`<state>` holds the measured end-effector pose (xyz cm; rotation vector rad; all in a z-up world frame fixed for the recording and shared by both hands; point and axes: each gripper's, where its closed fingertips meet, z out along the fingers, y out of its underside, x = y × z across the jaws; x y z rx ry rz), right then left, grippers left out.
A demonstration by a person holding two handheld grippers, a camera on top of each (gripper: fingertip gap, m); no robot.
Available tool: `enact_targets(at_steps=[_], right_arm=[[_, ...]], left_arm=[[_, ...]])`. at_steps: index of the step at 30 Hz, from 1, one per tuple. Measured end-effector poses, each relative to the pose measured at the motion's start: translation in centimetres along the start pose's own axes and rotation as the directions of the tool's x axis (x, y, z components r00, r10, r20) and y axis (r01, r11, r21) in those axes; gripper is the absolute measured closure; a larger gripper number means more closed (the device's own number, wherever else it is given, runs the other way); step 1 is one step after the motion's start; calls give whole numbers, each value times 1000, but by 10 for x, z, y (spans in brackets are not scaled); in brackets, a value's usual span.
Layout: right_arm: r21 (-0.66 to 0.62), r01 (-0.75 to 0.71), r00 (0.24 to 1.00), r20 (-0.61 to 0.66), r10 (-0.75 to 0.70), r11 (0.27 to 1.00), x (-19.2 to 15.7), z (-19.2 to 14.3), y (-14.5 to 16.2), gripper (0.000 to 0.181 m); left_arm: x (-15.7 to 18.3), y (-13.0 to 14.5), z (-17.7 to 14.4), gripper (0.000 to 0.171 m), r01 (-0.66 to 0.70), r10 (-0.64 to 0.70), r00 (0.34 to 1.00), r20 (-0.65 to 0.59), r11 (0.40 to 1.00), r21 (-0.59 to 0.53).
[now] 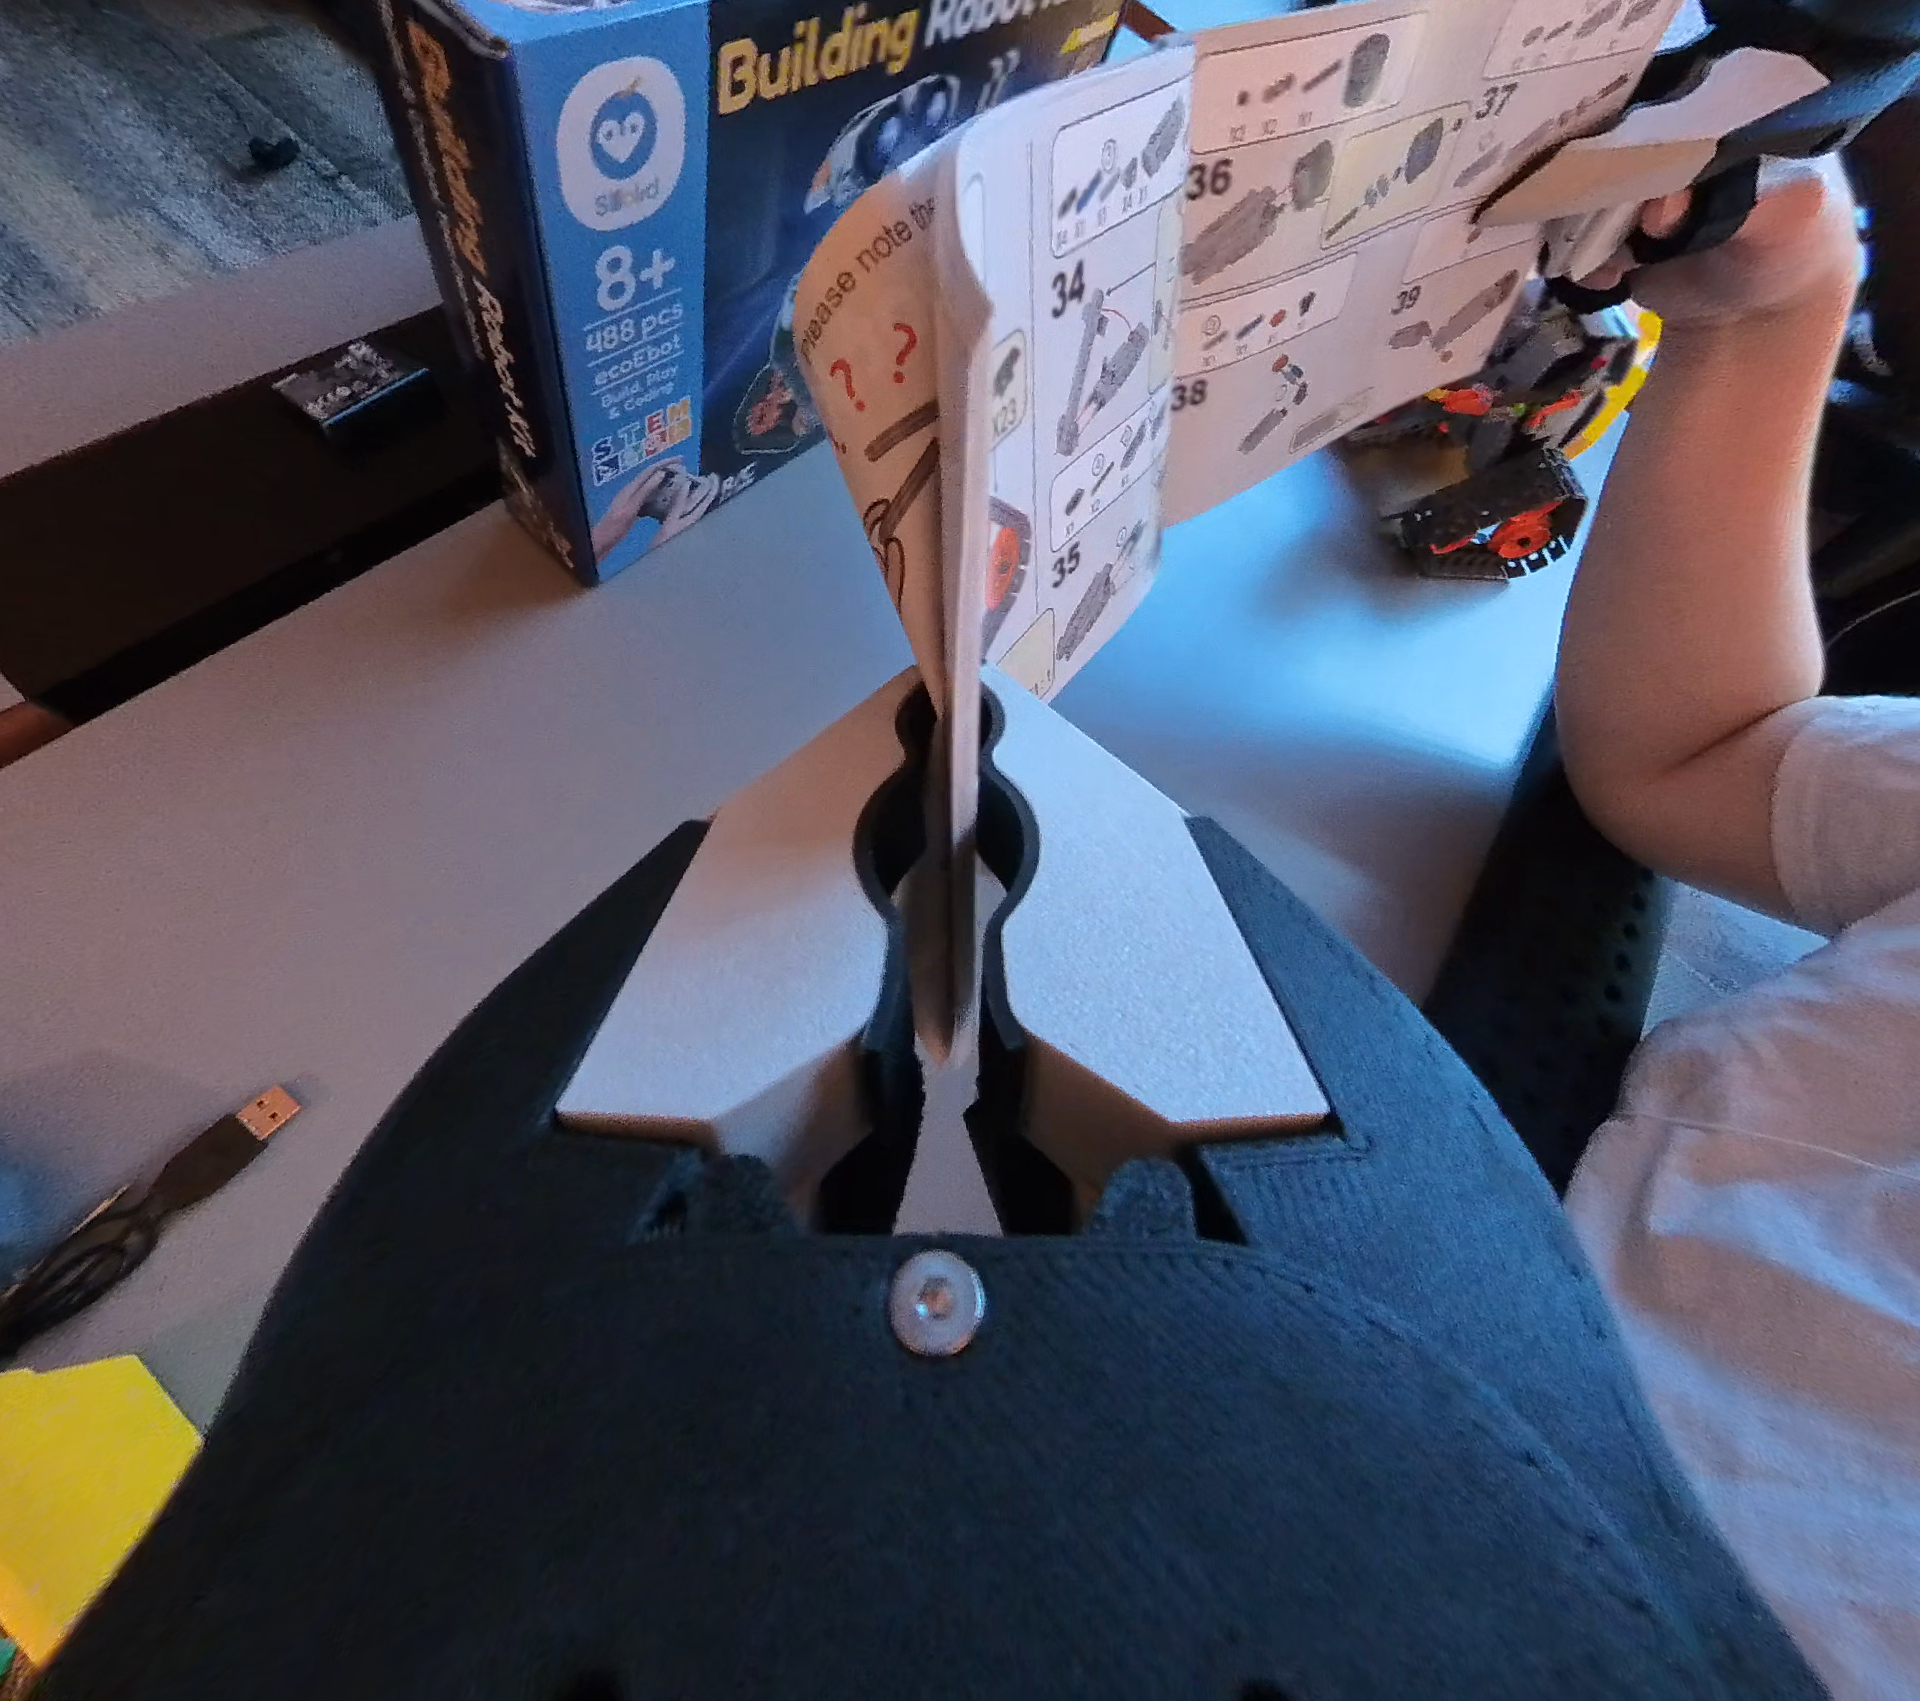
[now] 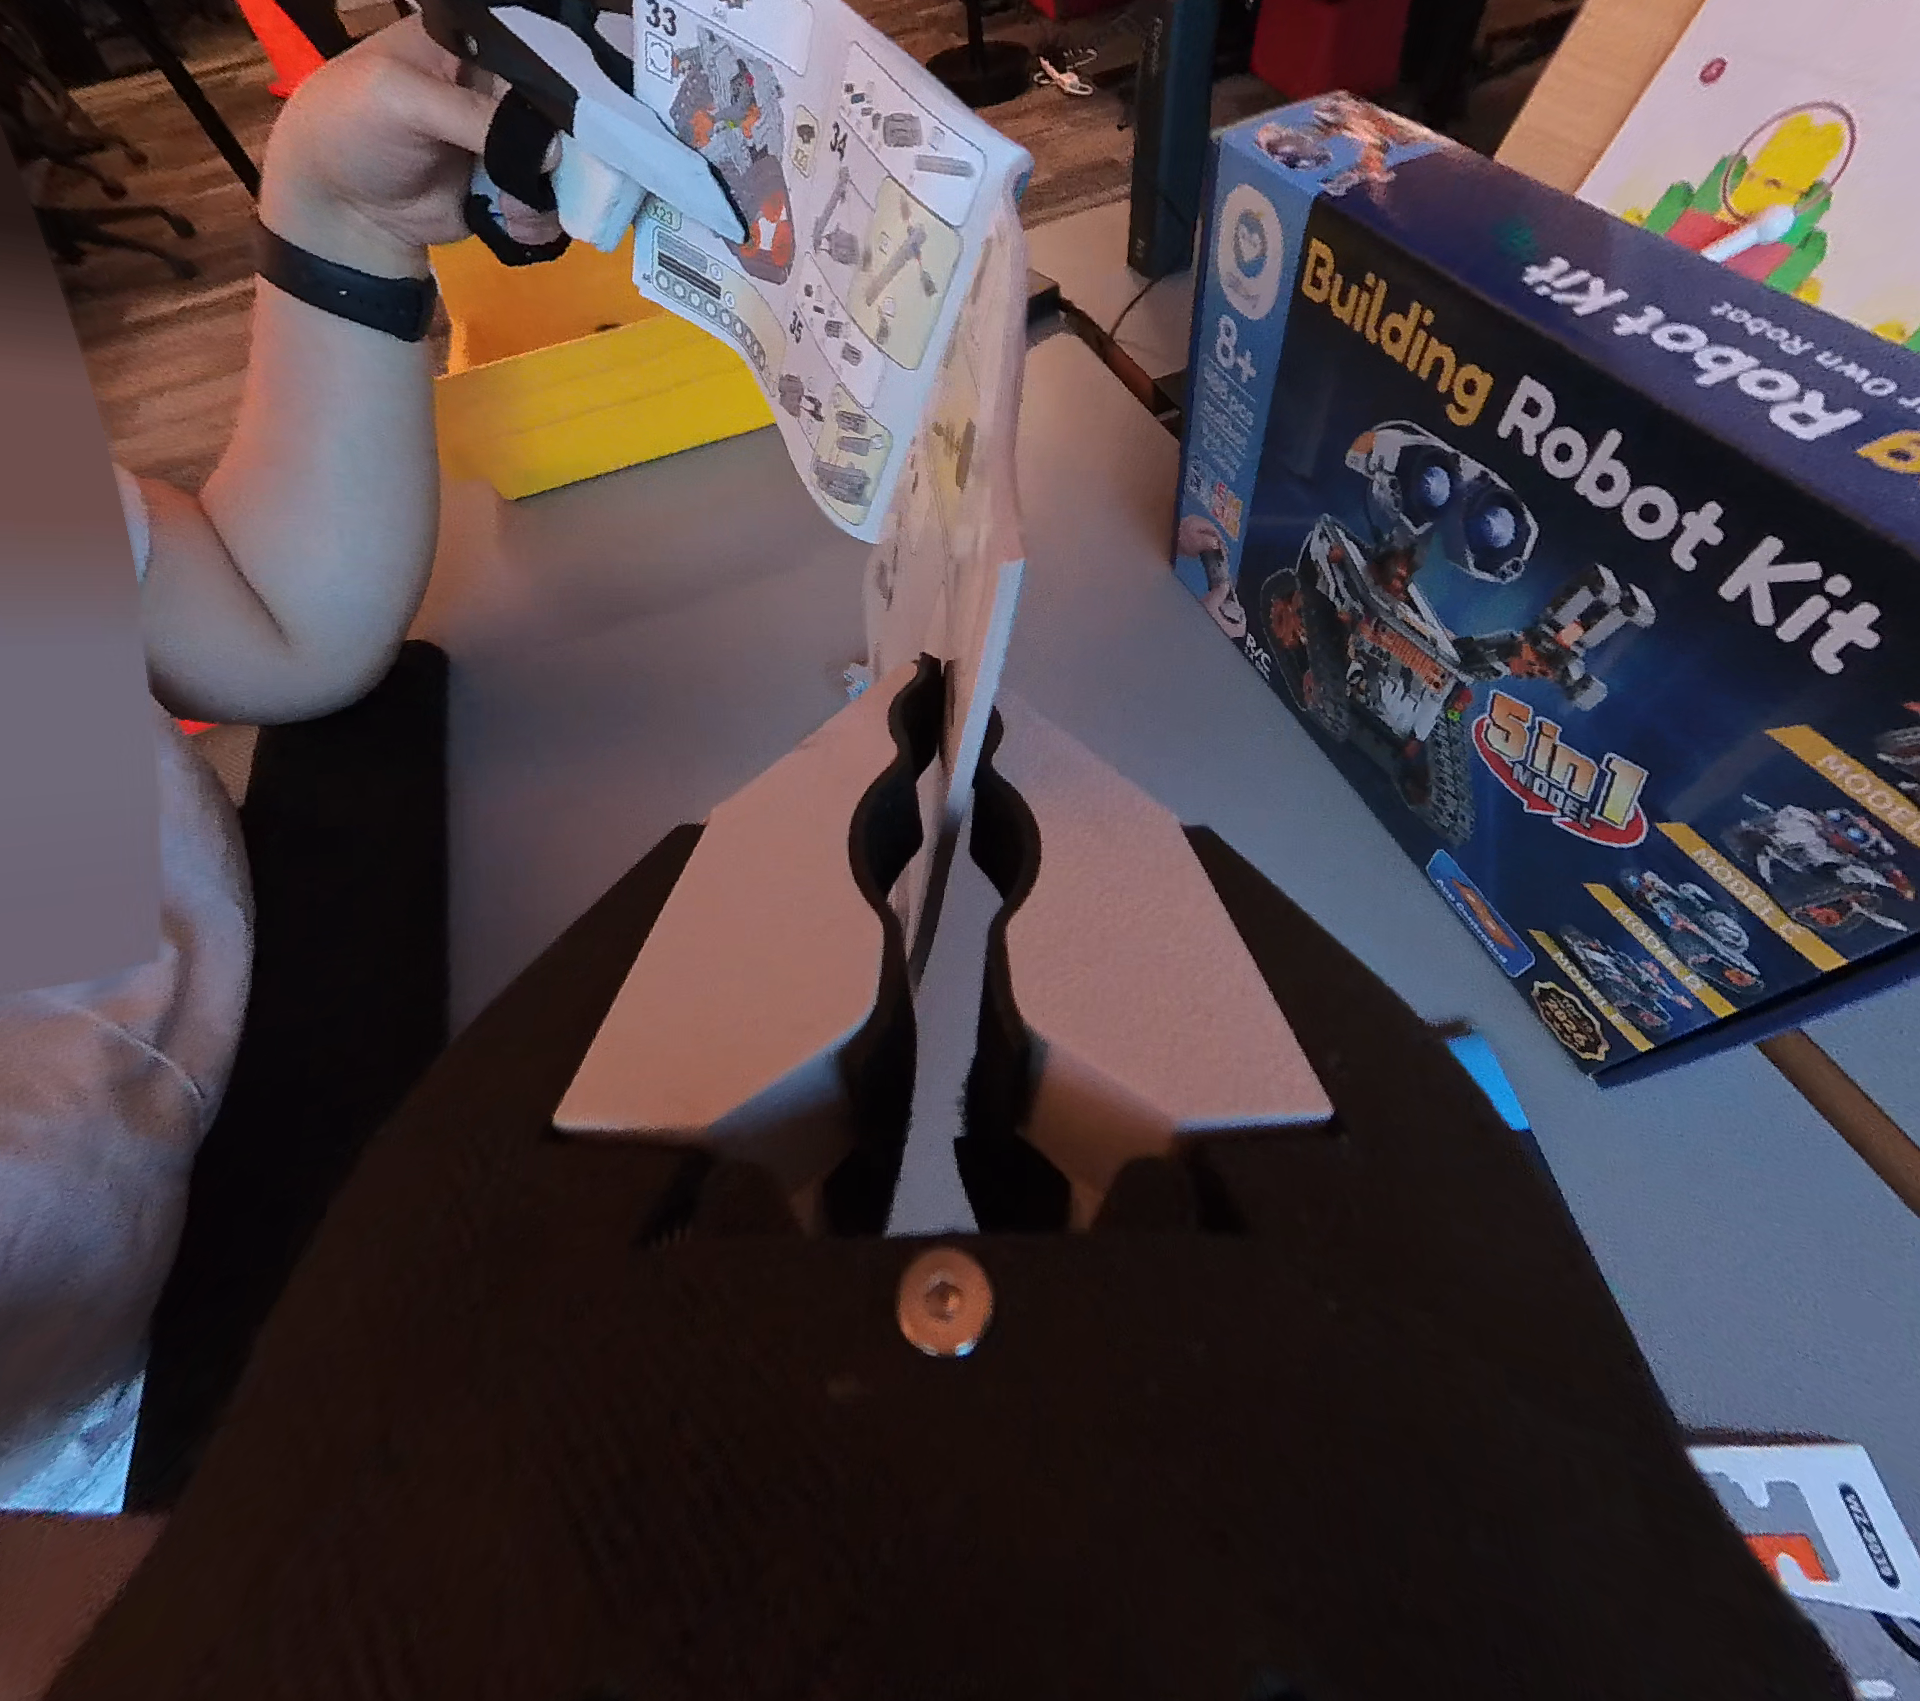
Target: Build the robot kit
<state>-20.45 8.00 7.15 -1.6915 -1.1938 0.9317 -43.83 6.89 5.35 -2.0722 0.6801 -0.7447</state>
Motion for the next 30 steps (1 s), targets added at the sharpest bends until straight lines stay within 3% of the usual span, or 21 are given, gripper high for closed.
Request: enact_targets(at_steps=[11,30], right_arm=[[35,3,1000,-24,-2,999,0,-11,-8,180],[53,-62,996,-65,65,997,21,2,-8,180]], left_arm=[[19,-10,-10,171,-67,66,998,23,997,32],[15,-7,-9,171,-60,60,996,65,998,2]])
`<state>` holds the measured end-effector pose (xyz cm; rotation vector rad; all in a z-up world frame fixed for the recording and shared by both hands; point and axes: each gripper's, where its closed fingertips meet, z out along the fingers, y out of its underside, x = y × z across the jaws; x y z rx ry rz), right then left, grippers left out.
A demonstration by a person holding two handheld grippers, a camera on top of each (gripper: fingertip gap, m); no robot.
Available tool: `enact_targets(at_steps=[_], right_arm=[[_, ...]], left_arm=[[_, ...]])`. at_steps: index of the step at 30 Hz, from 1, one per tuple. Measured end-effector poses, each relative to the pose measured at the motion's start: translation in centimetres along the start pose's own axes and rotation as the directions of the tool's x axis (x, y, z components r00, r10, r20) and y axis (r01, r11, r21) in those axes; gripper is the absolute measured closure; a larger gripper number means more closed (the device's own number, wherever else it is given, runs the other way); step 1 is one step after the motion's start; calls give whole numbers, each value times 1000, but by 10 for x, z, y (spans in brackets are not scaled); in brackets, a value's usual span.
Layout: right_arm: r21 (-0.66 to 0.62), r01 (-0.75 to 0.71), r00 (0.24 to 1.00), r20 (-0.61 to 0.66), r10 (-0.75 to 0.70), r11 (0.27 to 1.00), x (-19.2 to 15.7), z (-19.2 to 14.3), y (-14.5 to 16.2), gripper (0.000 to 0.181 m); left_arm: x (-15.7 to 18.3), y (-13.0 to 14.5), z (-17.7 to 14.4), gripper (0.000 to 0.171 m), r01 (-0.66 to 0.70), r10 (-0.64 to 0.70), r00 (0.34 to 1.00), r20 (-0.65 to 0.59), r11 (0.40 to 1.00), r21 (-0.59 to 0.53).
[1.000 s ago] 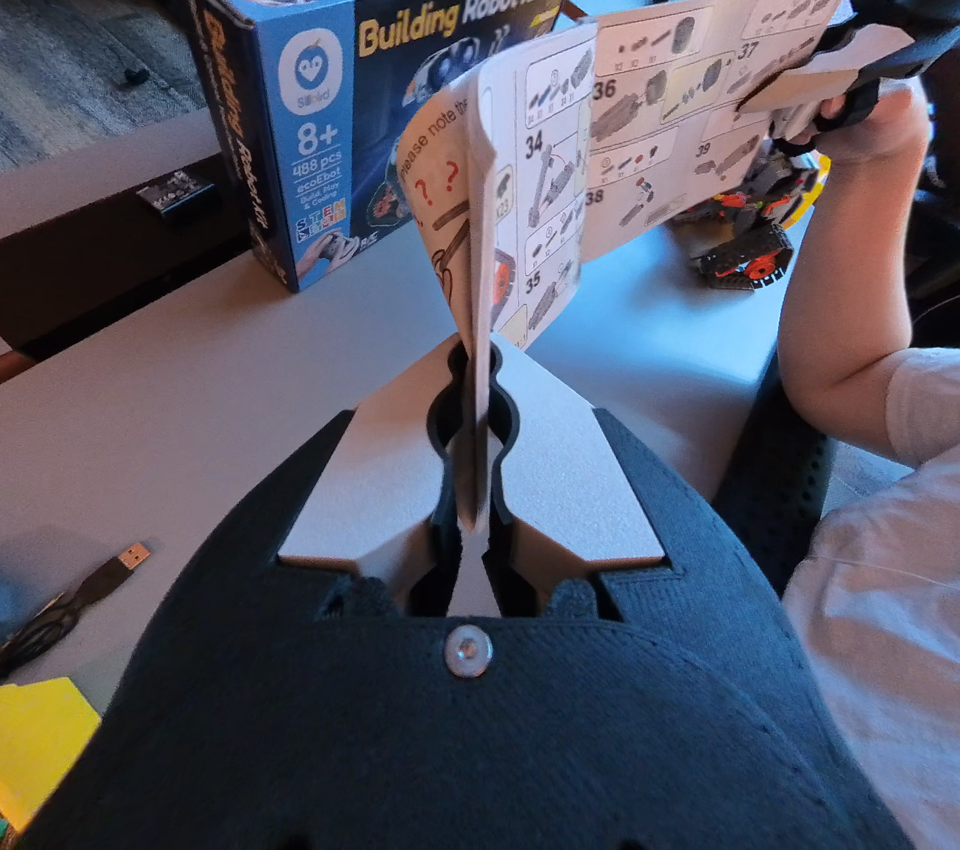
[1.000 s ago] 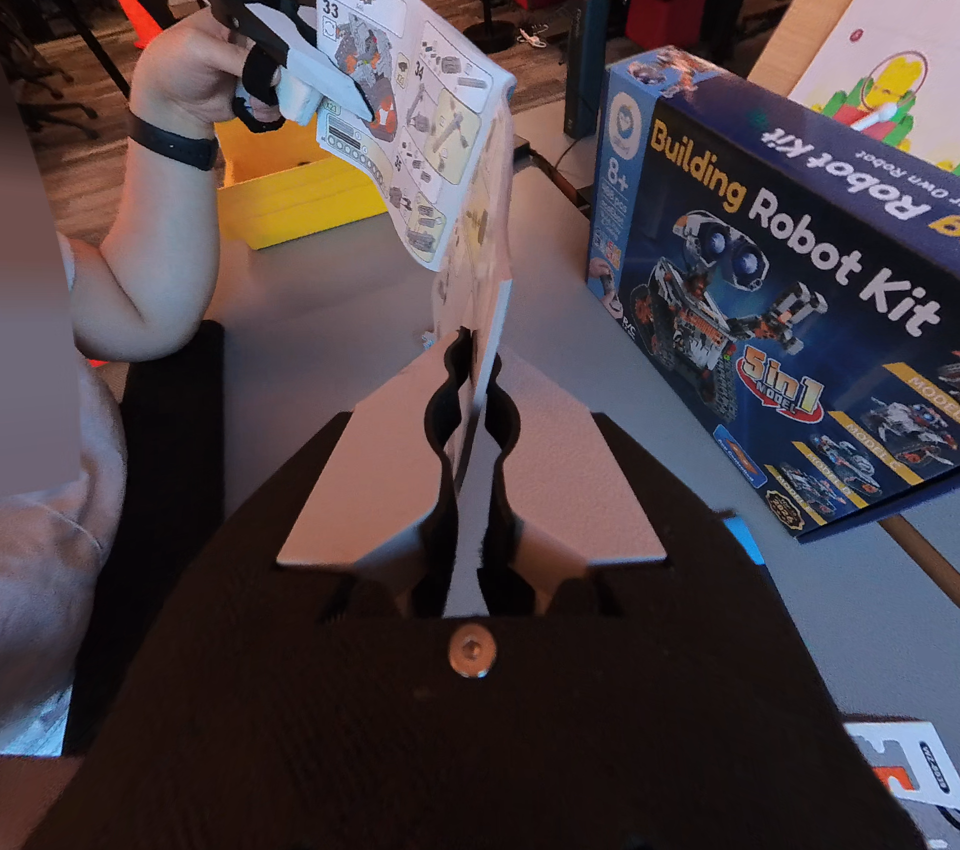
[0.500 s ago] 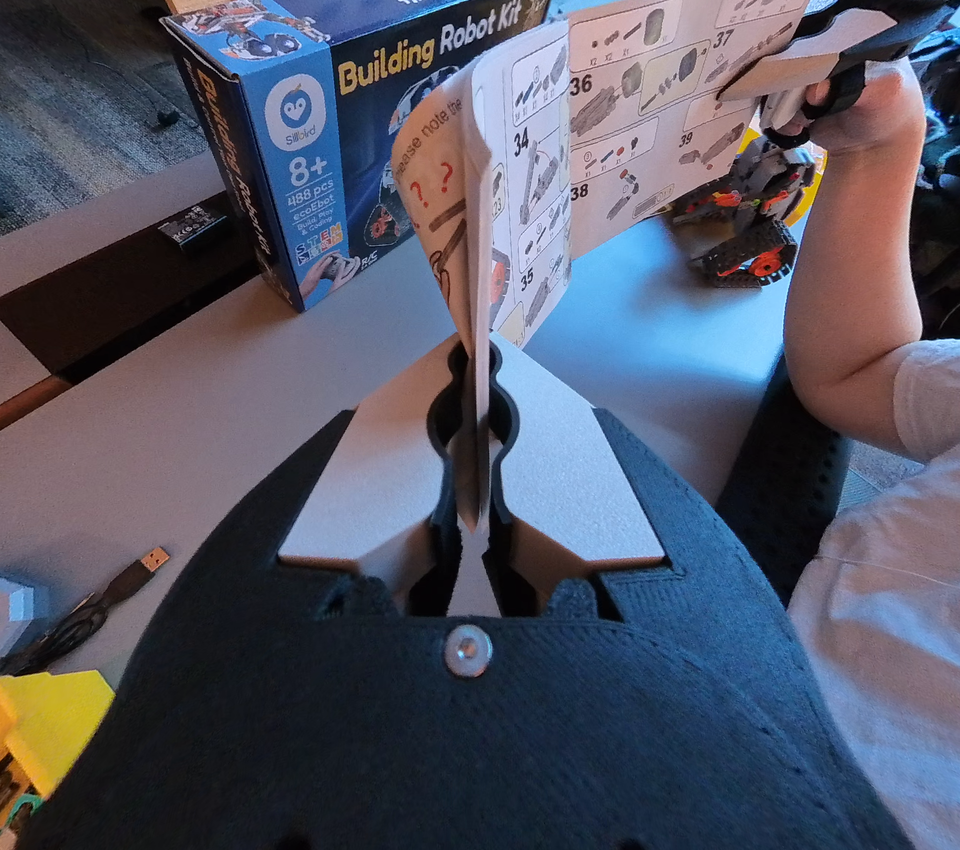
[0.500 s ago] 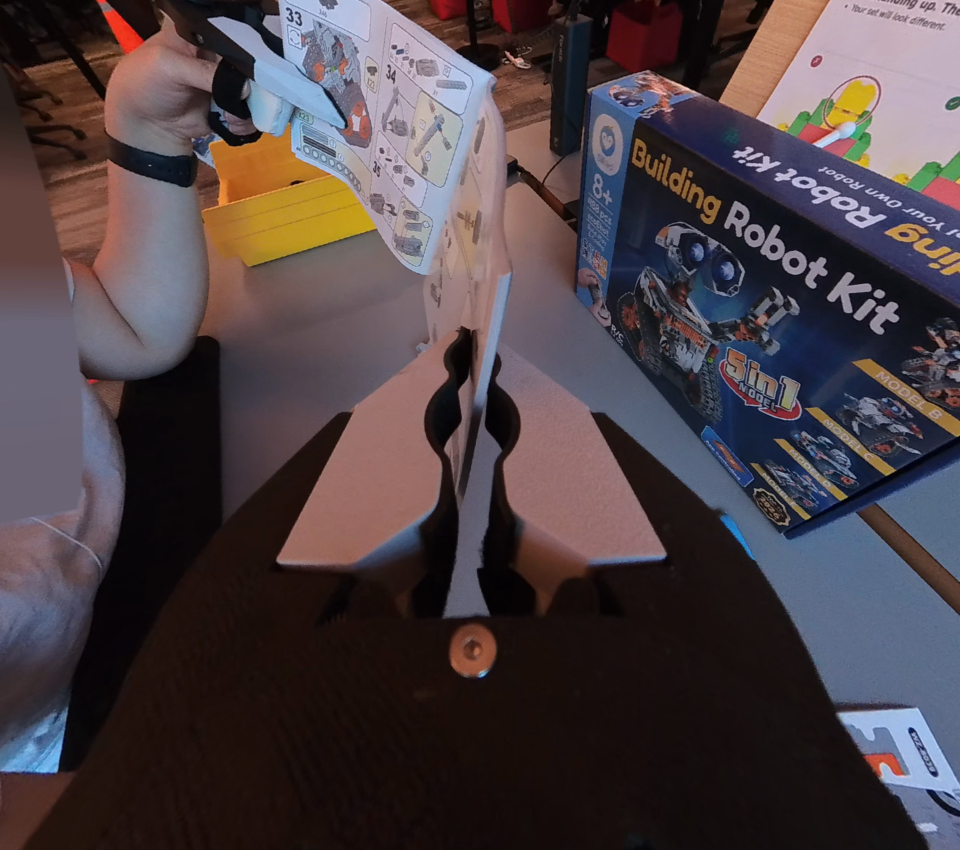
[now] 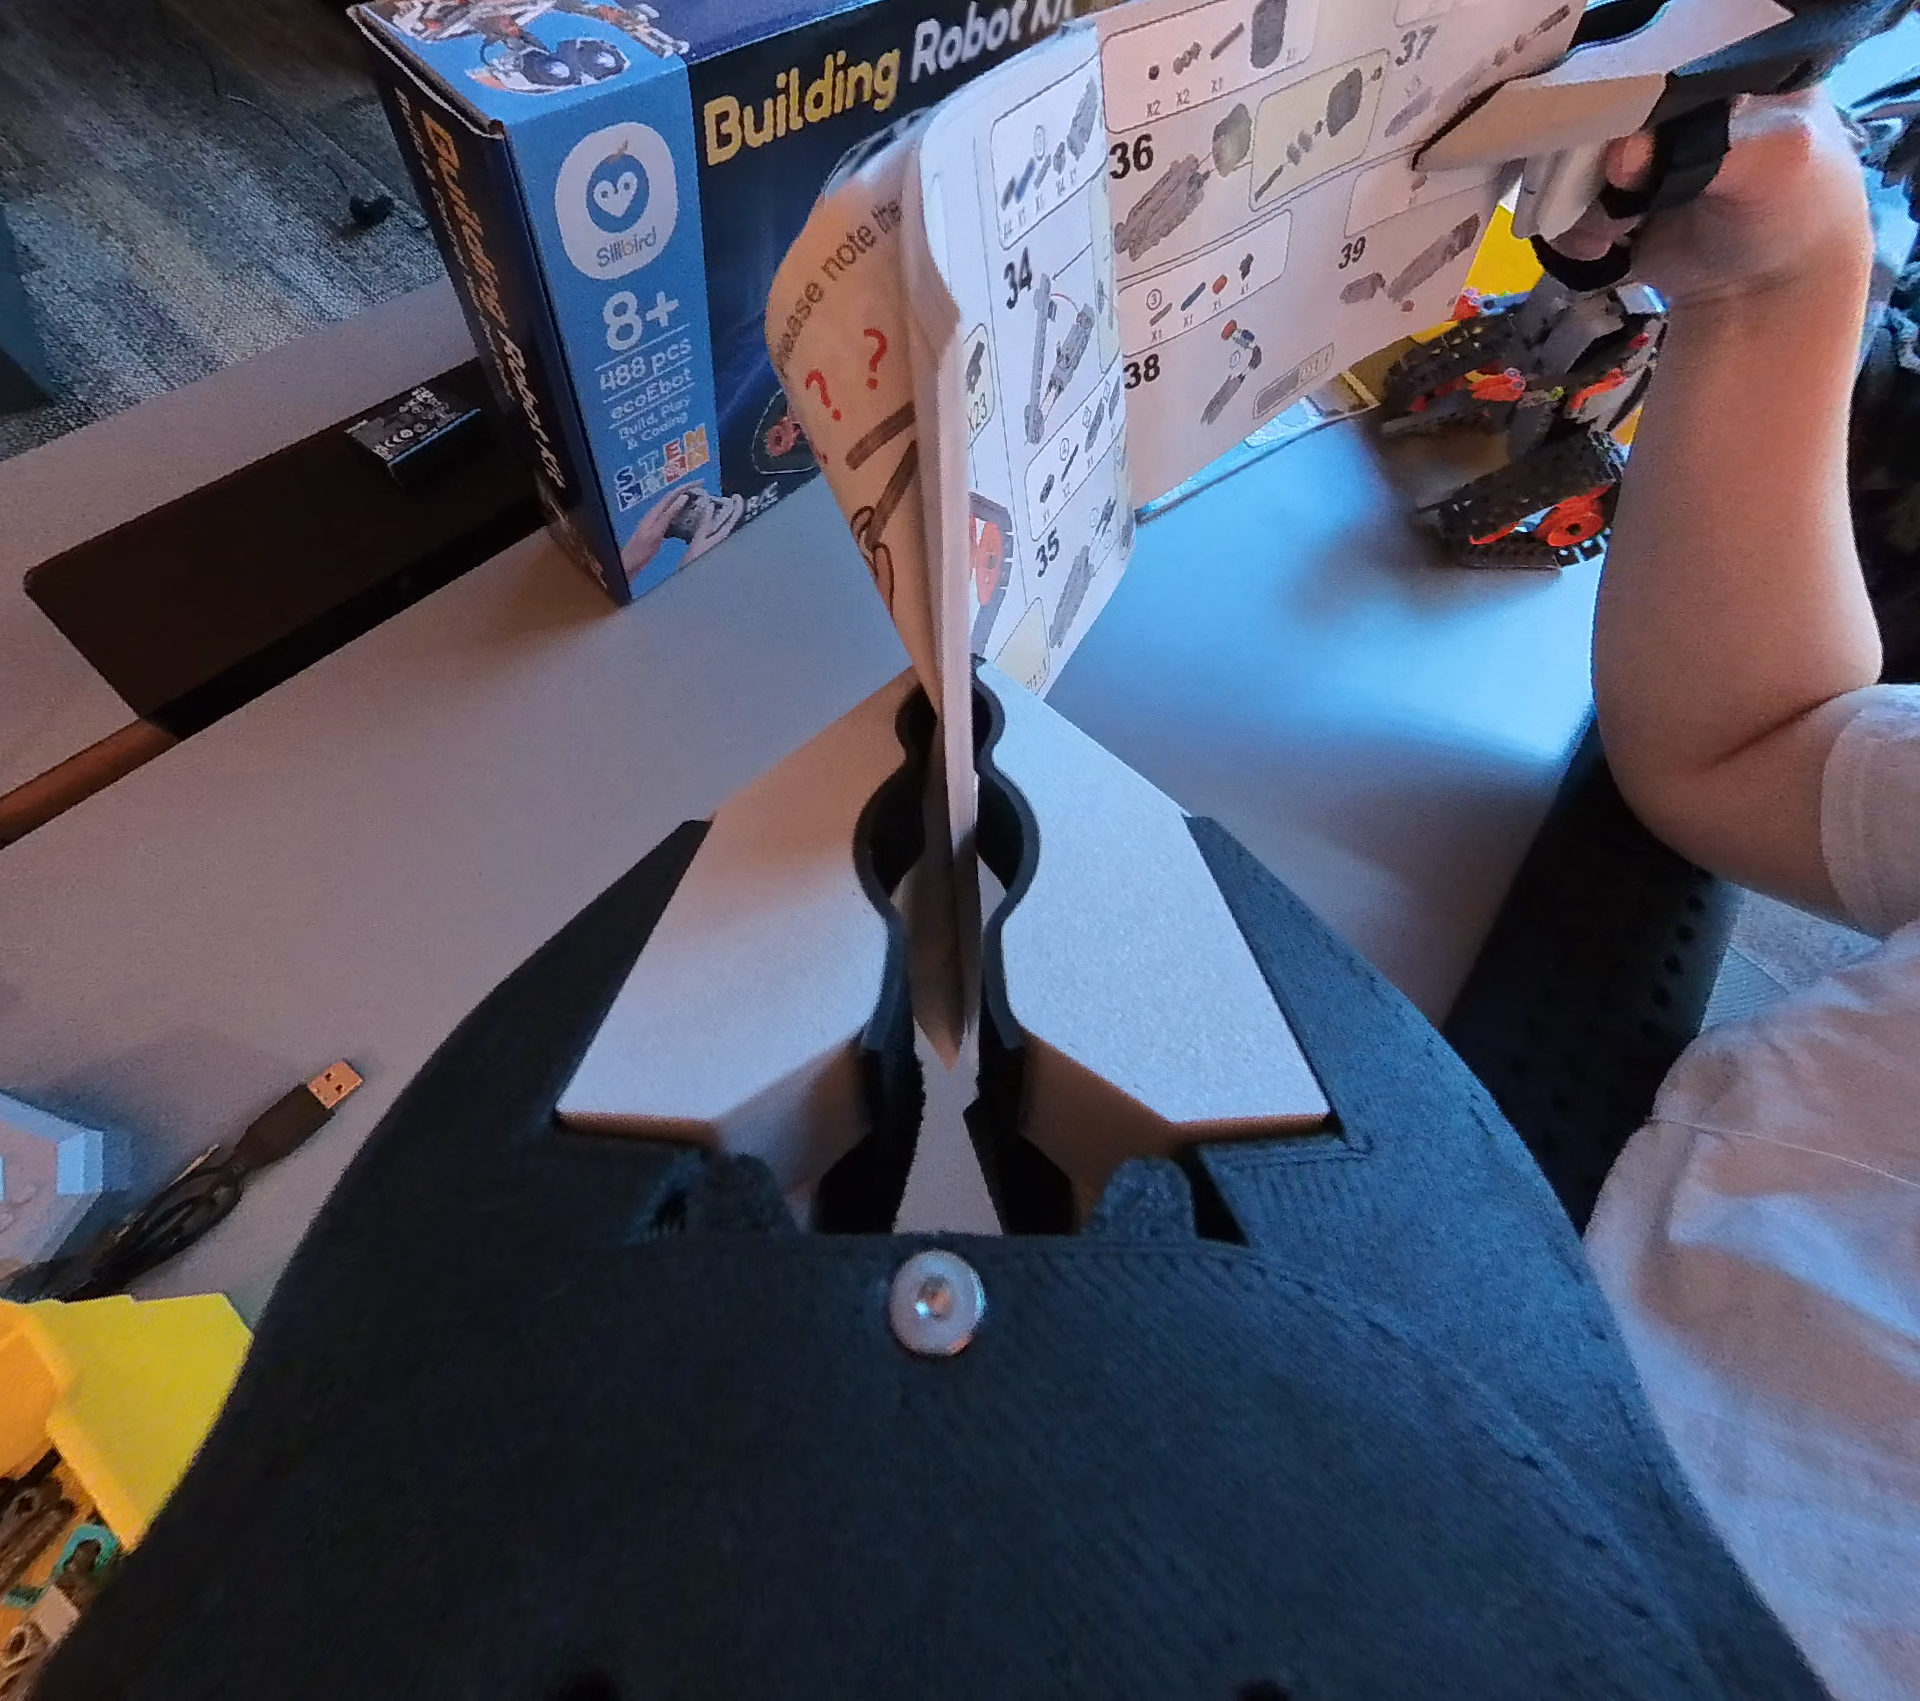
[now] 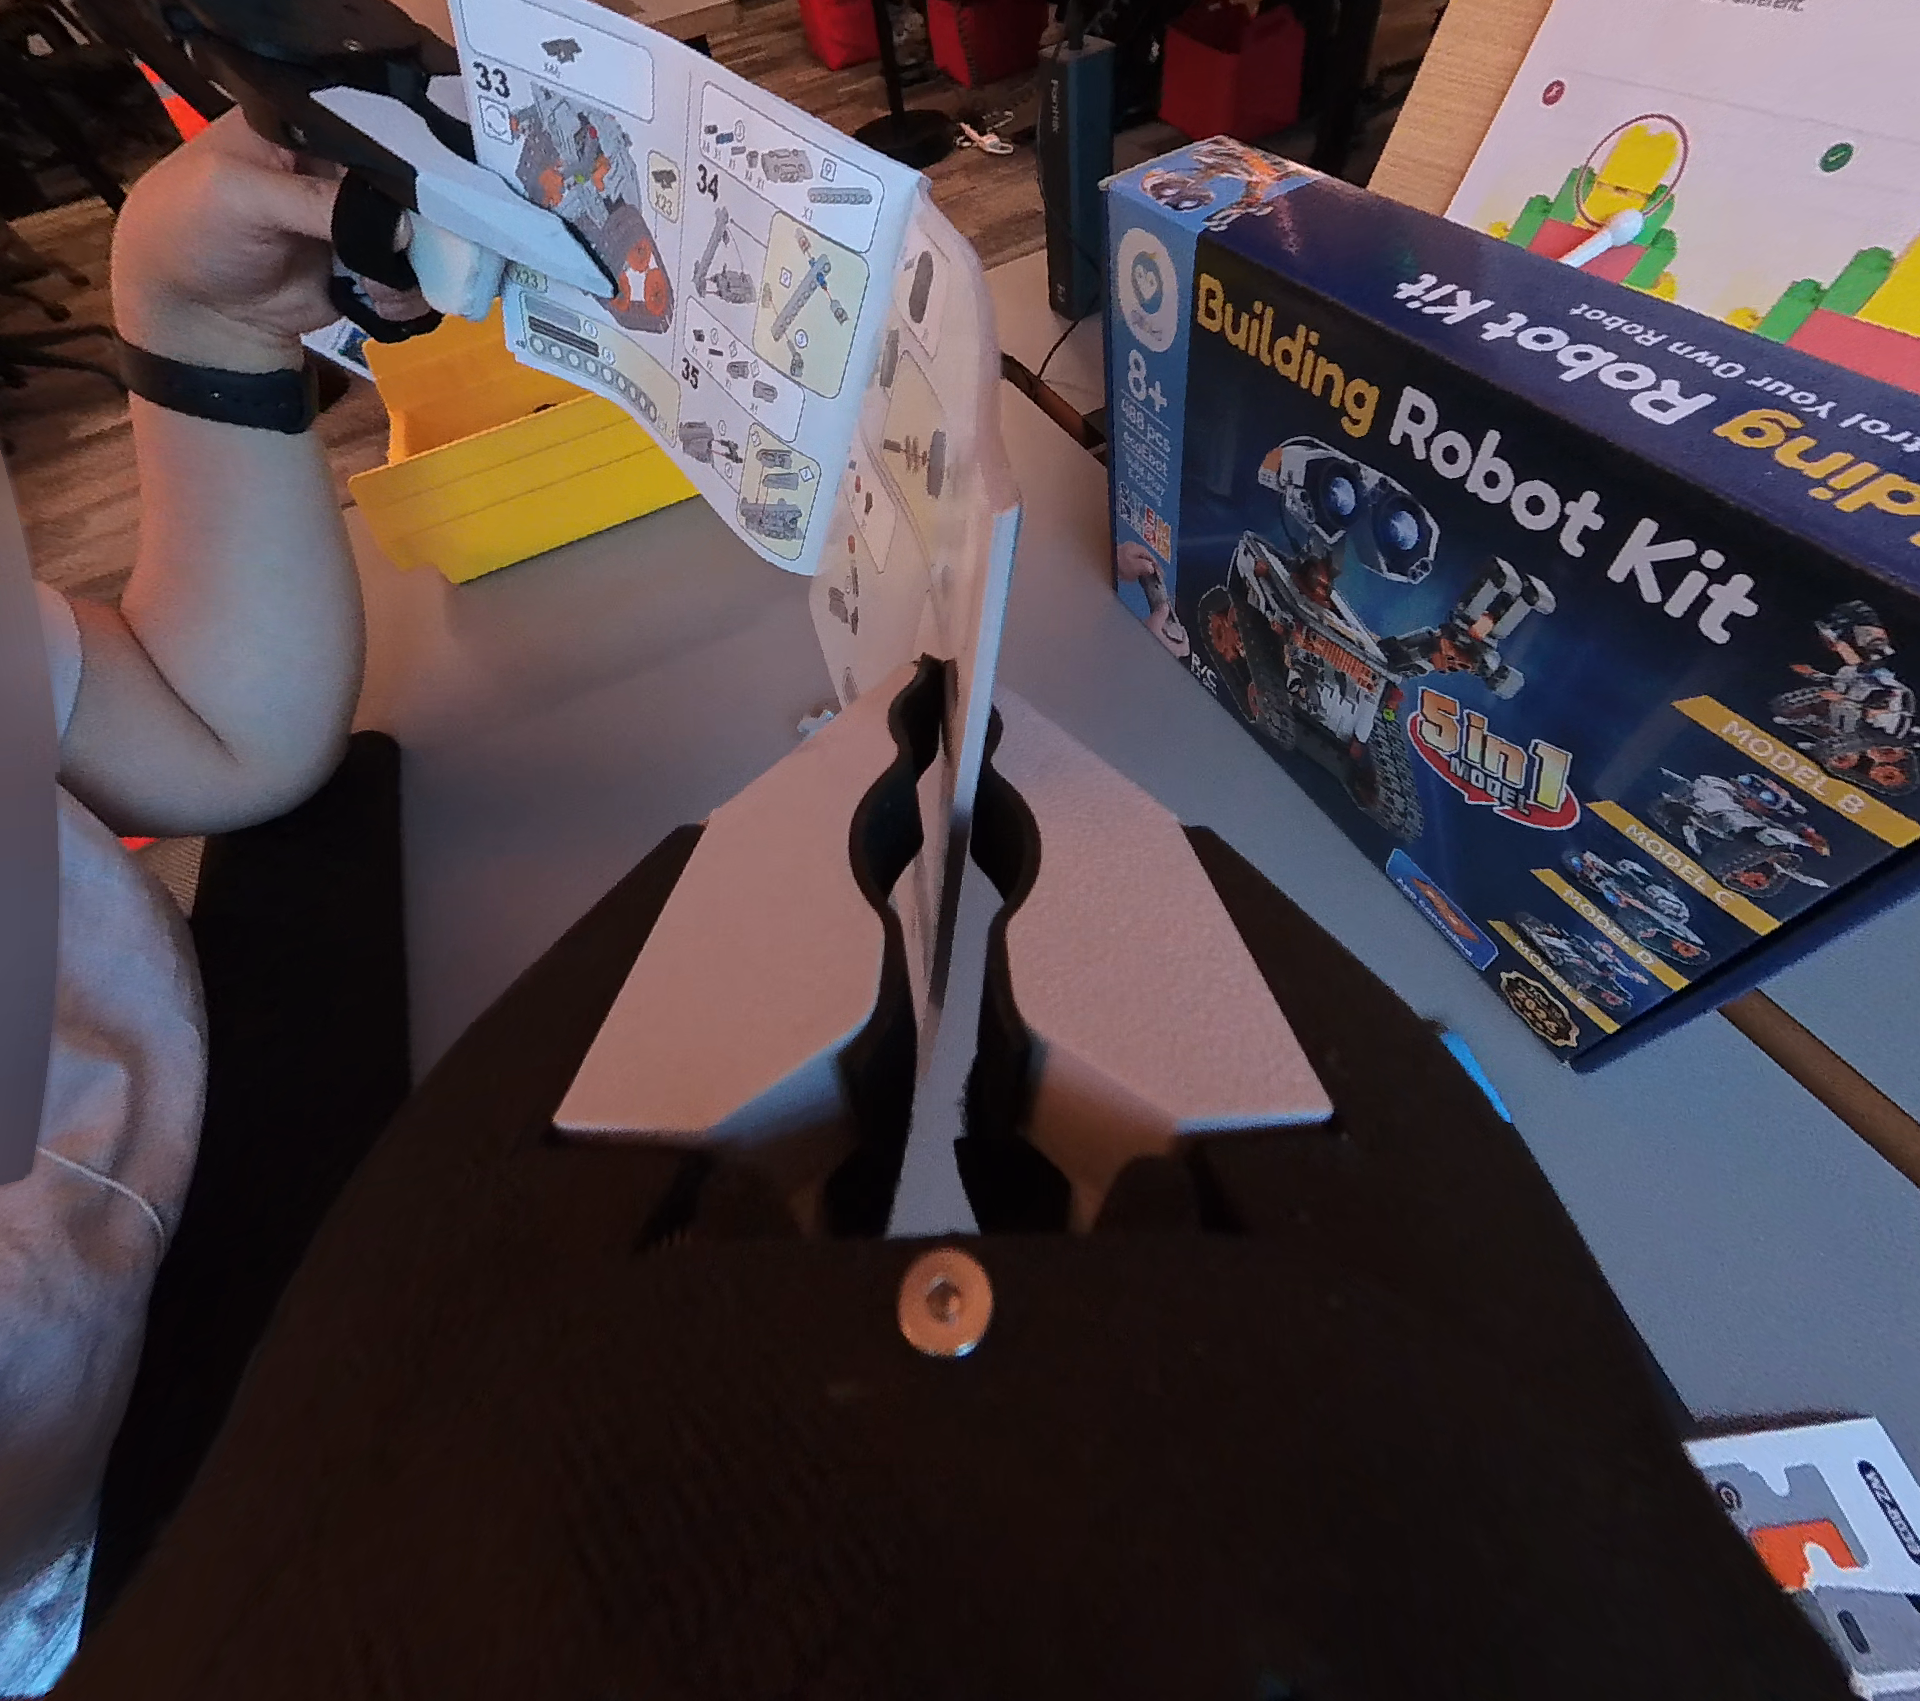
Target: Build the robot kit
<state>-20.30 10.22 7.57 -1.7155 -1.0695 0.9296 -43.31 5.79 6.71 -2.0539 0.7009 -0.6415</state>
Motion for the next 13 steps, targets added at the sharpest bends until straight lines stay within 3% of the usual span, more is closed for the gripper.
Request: enact_targets(at_steps=[13], right_arm=[[57,3,1000,-16,-2,998,5,6,-10,180]], left_arm=[[1,-4,-8,171,-12,11,1000,23,1000,22]])
